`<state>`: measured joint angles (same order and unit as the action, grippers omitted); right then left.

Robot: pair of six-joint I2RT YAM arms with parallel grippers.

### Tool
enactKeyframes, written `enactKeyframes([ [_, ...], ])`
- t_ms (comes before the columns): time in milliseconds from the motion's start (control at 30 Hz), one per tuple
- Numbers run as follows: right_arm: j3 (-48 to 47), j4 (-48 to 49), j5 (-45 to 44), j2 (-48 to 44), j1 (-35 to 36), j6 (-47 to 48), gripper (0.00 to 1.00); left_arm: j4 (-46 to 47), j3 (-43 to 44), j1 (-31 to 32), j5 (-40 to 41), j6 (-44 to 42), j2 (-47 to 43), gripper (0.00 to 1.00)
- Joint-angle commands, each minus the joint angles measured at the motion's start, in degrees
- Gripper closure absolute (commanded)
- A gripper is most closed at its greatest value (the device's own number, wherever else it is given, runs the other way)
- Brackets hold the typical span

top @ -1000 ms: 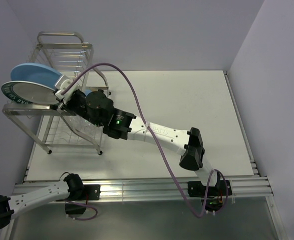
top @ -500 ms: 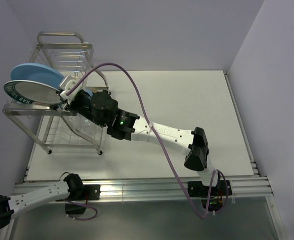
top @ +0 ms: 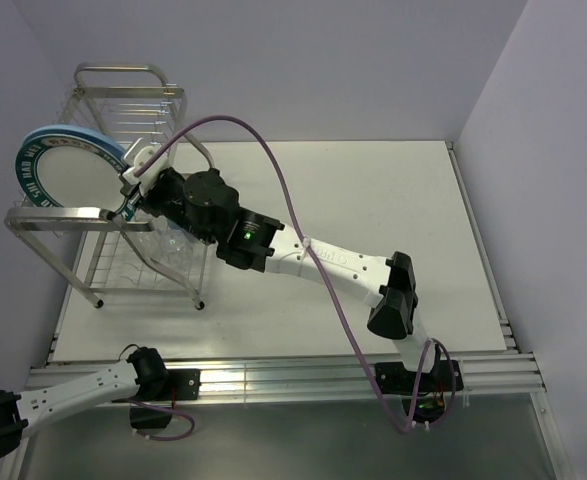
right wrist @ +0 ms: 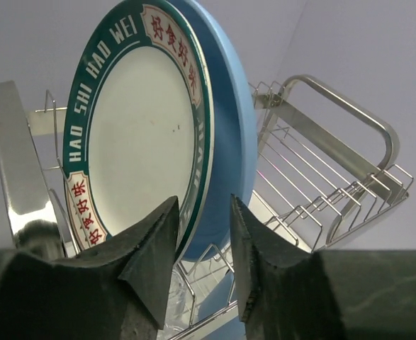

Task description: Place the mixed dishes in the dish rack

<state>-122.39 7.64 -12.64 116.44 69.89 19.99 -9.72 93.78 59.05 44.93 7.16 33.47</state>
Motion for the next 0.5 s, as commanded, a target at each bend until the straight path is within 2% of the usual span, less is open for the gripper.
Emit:
enactKeyframes([
  [0, -1.0, 2.0, -0.4, -1.1, 0.0, -0.2, 0.57, 0.0, 0.6, 0.4, 0.6, -0.2, -0.6, 0.01],
  [167, 0.4, 3.4, 0.3, -3.3, 0.2, -0.7, 0.47, 0.1, 0.3, 0.5, 0.9, -0.7, -0.8, 0.01],
  [267, 0.6, 3.0, 0.8, -4.5, 0.8, -0.9, 0.37, -0.1, -0.1, 0.6, 1.3, -0.8, -0.9, 0.01],
  [467, 4.0, 4.1, -1.4, -9.2, 2.4, -1.5, 0.33, -1.9, -1.7, 0.8, 2.1, 0.0, -0.9, 0.01],
])
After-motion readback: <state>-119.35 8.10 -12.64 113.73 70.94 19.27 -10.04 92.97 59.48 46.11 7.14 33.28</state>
